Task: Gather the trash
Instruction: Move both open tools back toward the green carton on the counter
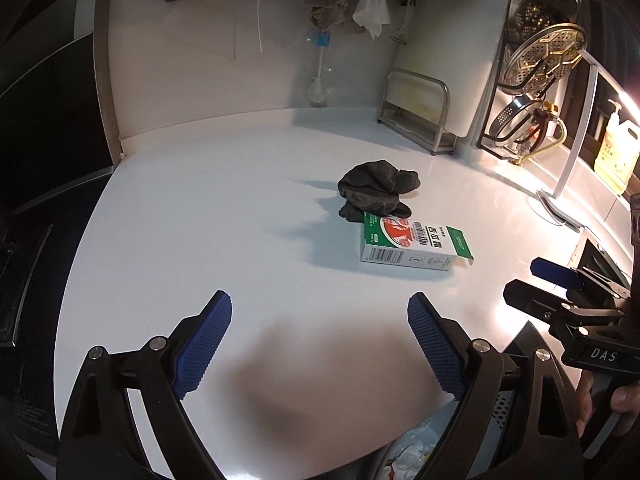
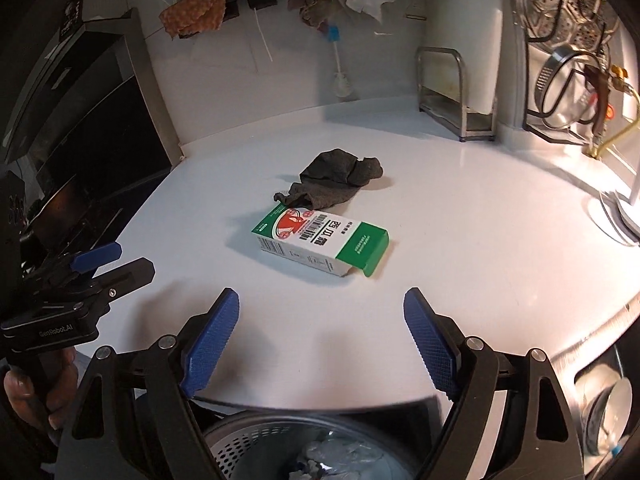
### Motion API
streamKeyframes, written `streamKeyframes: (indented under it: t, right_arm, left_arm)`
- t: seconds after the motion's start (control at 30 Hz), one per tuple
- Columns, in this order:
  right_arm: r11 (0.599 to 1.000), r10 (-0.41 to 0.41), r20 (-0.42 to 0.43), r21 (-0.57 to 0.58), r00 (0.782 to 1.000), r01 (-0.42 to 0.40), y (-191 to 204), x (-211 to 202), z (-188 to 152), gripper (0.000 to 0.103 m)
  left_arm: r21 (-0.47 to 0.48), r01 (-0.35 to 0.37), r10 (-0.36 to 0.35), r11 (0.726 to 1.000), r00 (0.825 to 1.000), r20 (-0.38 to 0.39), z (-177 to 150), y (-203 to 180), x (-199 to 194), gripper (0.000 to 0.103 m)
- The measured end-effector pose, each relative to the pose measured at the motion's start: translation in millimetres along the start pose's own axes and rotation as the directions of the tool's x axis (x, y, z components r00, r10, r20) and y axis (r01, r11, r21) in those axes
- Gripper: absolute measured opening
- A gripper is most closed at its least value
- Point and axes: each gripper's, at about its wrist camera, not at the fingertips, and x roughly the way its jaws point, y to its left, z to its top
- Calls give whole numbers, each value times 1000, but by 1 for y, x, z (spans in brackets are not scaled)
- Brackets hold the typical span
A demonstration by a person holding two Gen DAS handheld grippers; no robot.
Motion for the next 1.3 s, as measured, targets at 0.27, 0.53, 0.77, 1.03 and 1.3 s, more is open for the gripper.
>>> streamKeyframes:
  t: [0.27,0.53,0.77,1.03,1.3]
  right_arm:
    - [978,23,-78,-204,997,-38,8,55,38,81]
    - [952,46,-184,-290,982,-99,10,100,49,82]
    - [937,57,-207,-327,977,-124,10,110,60,84]
    - [904,51,-228,-402,972,-142,17,111,64,84]
    - [862,120,-330,-434,936,-263,16,121,73,84]
  left_arm:
    - [-33,-27,25,999,999,-36,4,12,26,88]
    - [-54,-27,26,998,999,-30,9,20,30,88]
    - [-60,-28,25,998,999,-43,10,21,37,88]
    - [-62,-27,24,998,999,-45,11,22,39,88]
    - [-66,-30,27,997,999,-45,11,23,41,88]
